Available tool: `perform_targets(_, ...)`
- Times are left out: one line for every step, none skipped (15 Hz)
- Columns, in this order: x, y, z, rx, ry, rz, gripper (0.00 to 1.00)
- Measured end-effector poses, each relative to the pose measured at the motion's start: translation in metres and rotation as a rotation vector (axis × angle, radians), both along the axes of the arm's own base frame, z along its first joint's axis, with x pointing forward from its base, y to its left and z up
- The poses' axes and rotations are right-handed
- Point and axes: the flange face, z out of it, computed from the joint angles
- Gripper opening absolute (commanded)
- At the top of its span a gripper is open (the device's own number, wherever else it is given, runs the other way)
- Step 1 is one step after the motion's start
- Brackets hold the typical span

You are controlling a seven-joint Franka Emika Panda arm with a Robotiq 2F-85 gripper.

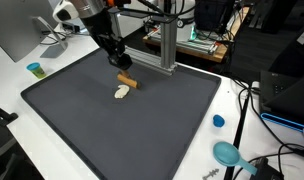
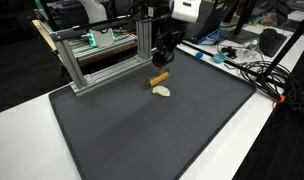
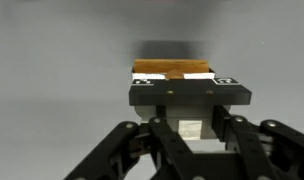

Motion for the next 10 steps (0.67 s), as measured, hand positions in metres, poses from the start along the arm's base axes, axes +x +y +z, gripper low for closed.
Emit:
perform_targets(0.000,0.004,0.006,-0.003,-0.028,0.010,0.21)
perform_targets(0.000,0.007,0.010,-0.007,-0.049,0.018,0.21)
perform_targets(-0.001,0.008,0.010,-0.009,-0.066,0.022,0.21)
perform_targets(-0.001,0.008,0.009,-0.008,-0.079,0.022,0.21)
perform_targets(-0.001,0.006,0.006,-0.008,-0.090,0.021,0.21)
perform_targets(-0.001,0.004,0.002,-0.009,-0.099,0.017,0.21)
perform_targets(-0.001,0.000,-0.002,-0.009,-0.106,0.012,0.21)
perform_targets(-0.002,-0.004,-0.007,-0.011,-0.109,0.003,0.21)
perform_targets(-0.002,-0.009,-0.012,-0.012,-0.112,-0.006,0.21)
perform_targets(-0.001,-0.014,-0.015,-0.011,-0.121,-0.016,0.21)
